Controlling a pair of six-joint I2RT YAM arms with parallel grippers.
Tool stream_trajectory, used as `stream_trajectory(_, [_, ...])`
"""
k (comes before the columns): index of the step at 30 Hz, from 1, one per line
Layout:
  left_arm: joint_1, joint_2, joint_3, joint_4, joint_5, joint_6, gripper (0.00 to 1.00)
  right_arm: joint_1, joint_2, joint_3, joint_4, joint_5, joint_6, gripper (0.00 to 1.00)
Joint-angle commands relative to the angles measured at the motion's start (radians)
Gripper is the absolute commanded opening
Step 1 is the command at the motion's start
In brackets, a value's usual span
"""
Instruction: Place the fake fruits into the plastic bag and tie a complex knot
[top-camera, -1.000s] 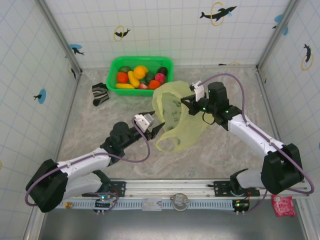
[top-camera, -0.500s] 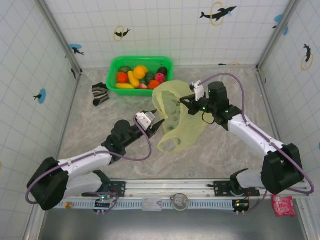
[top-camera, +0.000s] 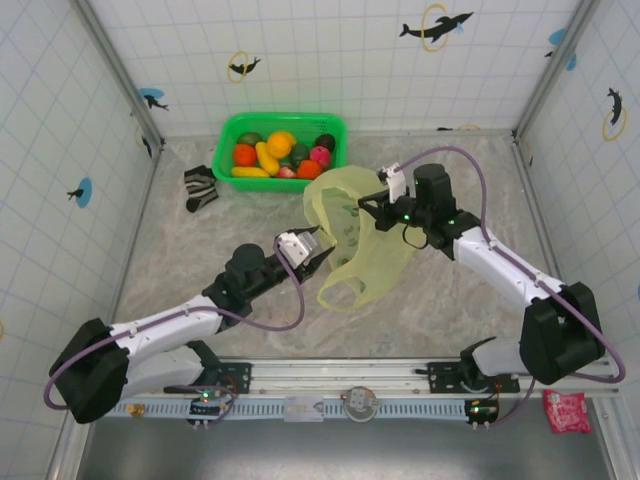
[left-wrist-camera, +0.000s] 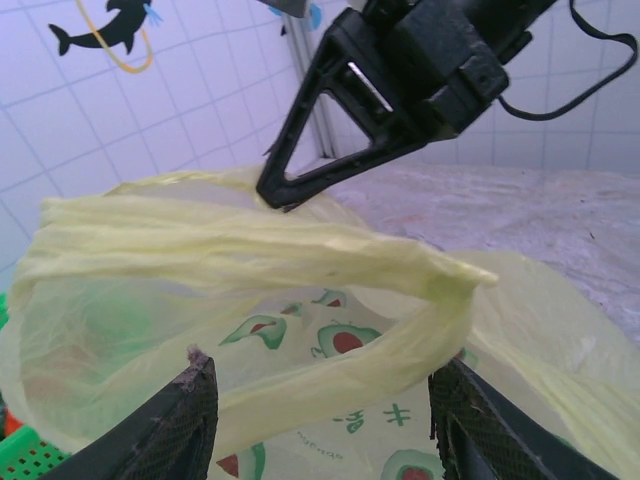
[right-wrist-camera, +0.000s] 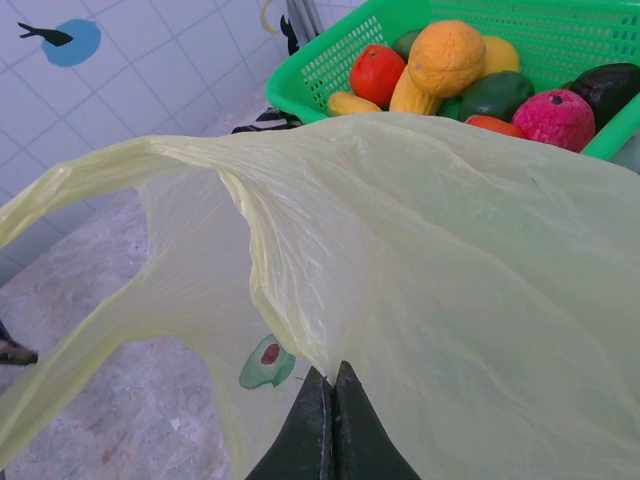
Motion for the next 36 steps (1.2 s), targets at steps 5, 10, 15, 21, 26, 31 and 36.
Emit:
stream_trajectory(5, [-0.052, 0.022, 0.057, -0.052, 0.012, 0.077, 0.57, 0.001, 0.015, 0.000, 0.034, -0.021, 0.012, 0.00])
stream_trajectory(10, [-0.061, 0.048, 0.064, -0.049, 0.001, 0.077, 0.55, 0.001, 0.022, 0.001, 0.040, -0.028, 0.022, 0.00])
stream_trajectory(15, [-0.062, 0.052, 0.049, -0.008, -0.050, 0.078, 0.44, 0.001, 0.026, -0.002, 0.042, -0.036, 0.029, 0.00])
stream_trajectory(21, [-0.061, 0.042, 0.047, 0.009, -0.082, 0.081, 0.26, 0.004, 0.038, -0.002, 0.042, -0.042, 0.034, 0.00])
stream_trajectory(26, [-0.061, 0.023, 0.042, -0.007, -0.065, 0.067, 0.05, 0.009, 0.051, -0.004, 0.043, -0.036, 0.040, 0.00])
stream_trajectory(31, [-0.061, -0.022, 0.044, -0.123, -0.068, -0.001, 0.00, 0.008, 0.047, 0.000, 0.042, 0.001, 0.059, 0.23])
stream_trajectory(36, [-0.061, -0.084, -0.001, -0.221, -0.211, -0.180, 0.00, -0.009, 0.052, 0.041, 0.103, 0.023, 0.136, 0.60])
